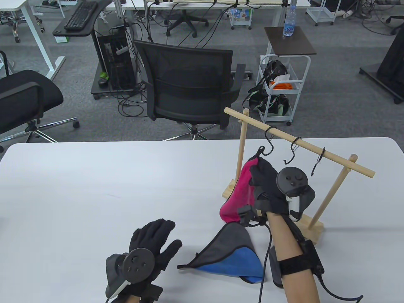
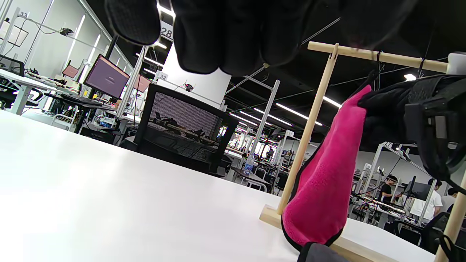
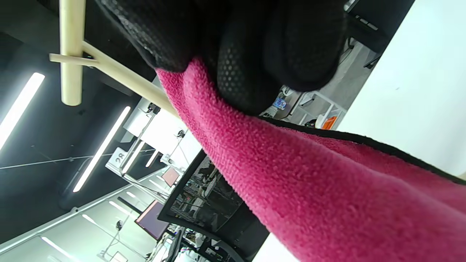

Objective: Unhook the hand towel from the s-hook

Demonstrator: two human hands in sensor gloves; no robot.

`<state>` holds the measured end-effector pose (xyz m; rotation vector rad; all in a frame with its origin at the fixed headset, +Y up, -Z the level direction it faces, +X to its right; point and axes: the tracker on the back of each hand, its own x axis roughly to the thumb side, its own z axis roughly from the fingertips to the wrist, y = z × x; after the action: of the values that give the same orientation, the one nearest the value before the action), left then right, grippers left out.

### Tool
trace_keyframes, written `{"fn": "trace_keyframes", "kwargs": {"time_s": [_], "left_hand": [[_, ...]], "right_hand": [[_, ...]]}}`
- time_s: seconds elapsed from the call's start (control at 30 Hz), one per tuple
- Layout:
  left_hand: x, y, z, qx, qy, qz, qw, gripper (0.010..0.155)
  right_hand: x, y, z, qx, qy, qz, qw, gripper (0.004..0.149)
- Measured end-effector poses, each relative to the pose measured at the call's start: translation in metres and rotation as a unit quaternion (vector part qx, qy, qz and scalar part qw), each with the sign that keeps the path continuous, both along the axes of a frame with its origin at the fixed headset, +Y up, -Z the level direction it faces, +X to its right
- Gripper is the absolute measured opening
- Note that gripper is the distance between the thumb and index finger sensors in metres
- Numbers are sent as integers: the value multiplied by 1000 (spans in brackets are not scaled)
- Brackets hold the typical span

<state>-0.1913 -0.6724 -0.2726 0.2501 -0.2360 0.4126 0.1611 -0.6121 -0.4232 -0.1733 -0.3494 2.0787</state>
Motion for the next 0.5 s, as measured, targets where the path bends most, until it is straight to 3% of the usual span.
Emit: {"fn": "trace_keyframes", "kwargs": {"time_s": [0.5], "left_hand": [[-3, 0, 0, 7, 4, 9, 1000, 64]], "right_hand": [[-53, 17, 2, 41, 71, 34, 996, 40]]}}
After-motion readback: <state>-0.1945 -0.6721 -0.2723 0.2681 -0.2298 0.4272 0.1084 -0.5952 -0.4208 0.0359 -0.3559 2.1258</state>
